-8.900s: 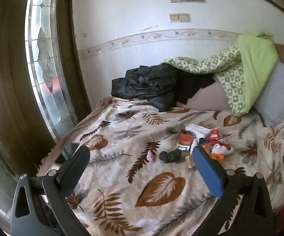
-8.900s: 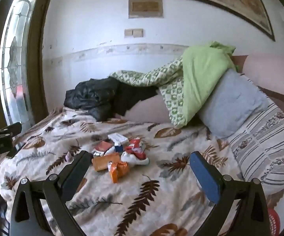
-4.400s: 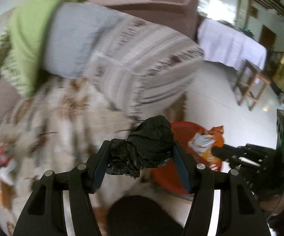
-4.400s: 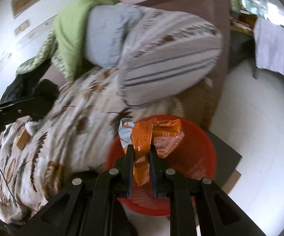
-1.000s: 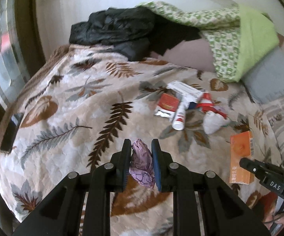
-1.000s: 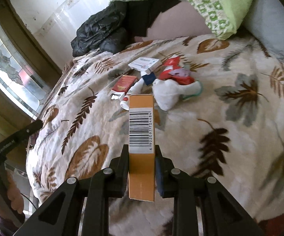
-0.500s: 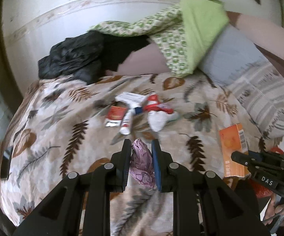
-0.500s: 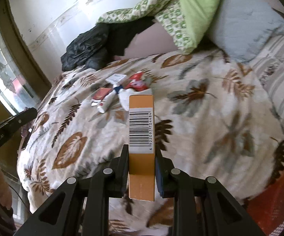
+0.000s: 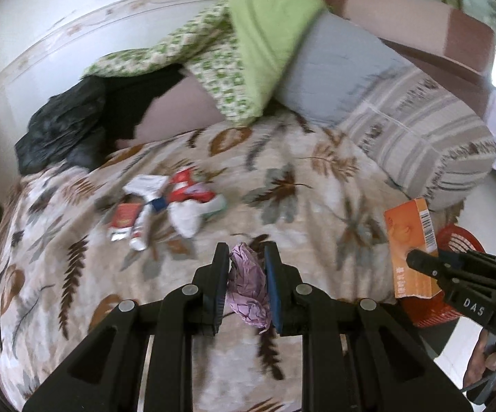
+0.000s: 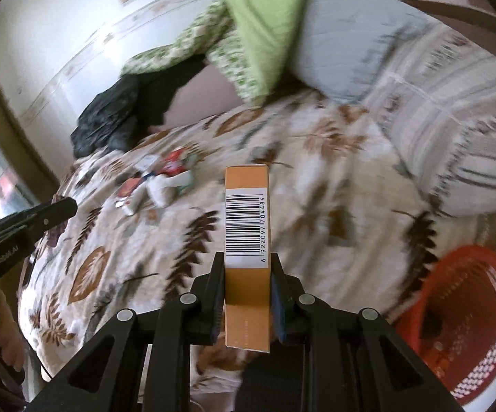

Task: Collect trash
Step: 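Carry tissue and box to the red basket and release both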

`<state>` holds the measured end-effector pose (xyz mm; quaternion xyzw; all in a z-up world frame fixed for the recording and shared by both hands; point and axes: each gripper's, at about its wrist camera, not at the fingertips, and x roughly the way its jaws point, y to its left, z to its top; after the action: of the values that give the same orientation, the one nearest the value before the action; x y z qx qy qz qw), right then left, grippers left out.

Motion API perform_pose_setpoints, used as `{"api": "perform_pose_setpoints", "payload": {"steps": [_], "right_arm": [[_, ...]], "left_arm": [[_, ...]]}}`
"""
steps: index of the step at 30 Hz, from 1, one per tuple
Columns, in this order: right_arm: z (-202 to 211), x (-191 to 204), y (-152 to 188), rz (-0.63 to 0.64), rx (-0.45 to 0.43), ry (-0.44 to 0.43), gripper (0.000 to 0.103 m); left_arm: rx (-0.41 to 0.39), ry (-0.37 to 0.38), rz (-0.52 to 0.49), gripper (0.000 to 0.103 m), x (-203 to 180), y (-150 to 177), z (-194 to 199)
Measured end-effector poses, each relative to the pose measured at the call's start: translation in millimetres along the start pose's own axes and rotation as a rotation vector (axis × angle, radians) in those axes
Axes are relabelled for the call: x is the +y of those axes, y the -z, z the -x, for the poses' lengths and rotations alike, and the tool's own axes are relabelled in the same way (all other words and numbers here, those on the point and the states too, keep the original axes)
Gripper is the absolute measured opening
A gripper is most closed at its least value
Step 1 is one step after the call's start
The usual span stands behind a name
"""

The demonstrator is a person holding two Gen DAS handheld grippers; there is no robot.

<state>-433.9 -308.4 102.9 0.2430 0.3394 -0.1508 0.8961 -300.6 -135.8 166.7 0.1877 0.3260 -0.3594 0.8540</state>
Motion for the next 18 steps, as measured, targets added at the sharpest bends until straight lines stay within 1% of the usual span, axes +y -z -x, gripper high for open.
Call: {"api": "perform_pose_setpoints", "payload": {"steps": [6,12,17,18], "right_arm": [[26,-56,8,-0.114,-0.034,0.08,0.024],[61,-121,22,-0.232,-0.077,0.175,0.024],[88,-167,39,-0.308,-0.102,0.269,0.024],[92,-176,42,-0.327,-0.103,0.284,0.024]], "left_arm": [[0.008,0.075,-0.096,0.02,-57,-13,-14],[0.031,0.202,-0.17,0.02,-124,-28,-29],[0.045,0.322,-0.257,0.02,-199,-42,-42],[0.05,0.343,-0.264,0.02,-208,-43,-44]]}}
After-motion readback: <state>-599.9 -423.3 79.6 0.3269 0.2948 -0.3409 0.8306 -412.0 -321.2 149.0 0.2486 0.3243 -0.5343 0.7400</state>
